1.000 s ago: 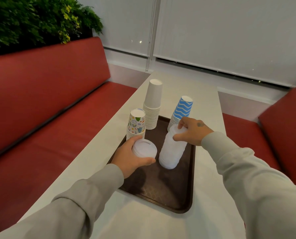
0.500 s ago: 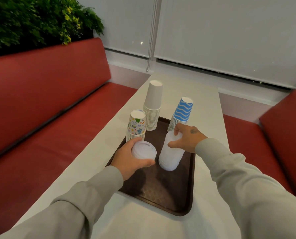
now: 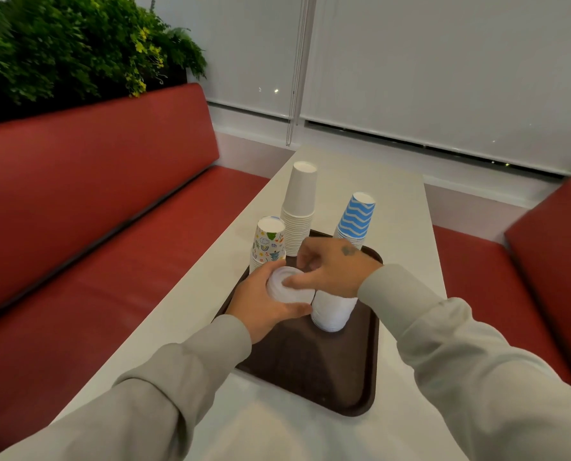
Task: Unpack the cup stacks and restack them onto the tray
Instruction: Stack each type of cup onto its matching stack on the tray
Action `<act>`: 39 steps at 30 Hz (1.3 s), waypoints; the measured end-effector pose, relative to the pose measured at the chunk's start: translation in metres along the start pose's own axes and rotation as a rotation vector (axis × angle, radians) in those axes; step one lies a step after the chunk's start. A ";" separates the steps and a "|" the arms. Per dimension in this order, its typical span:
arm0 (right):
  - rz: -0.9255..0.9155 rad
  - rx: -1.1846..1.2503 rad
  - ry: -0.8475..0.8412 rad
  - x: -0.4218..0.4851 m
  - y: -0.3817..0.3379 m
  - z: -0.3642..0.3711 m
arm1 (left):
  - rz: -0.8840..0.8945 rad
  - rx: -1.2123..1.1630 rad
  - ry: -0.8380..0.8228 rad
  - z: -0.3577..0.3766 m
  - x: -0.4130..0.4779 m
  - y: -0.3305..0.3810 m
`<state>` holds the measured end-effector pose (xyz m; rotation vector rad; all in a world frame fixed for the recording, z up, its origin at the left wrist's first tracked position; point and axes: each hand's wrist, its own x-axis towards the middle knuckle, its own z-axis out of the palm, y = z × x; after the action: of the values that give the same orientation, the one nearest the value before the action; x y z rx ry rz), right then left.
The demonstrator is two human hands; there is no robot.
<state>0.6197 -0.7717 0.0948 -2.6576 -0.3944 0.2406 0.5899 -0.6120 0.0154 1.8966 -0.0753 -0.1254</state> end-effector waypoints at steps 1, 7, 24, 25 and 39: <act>0.022 -0.050 -0.069 0.001 -0.003 0.003 | 0.001 -0.021 -0.002 -0.001 -0.001 0.000; 0.069 -0.043 -0.128 0.002 -0.011 0.017 | 0.005 0.029 -0.033 -0.008 -0.006 -0.002; 0.134 0.109 0.102 0.004 0.012 -0.025 | -0.002 0.092 0.008 -0.009 -0.001 -0.014; 0.149 0.108 0.128 0.005 0.018 -0.032 | -0.007 0.086 0.008 -0.009 -0.001 -0.014; 0.350 -0.020 0.123 0.016 0.077 -0.017 | -0.035 0.083 -0.005 -0.003 0.003 -0.024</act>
<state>0.6572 -0.8402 0.0736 -2.7296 0.1102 0.1780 0.5929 -0.6017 -0.0062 1.9810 -0.0515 -0.1528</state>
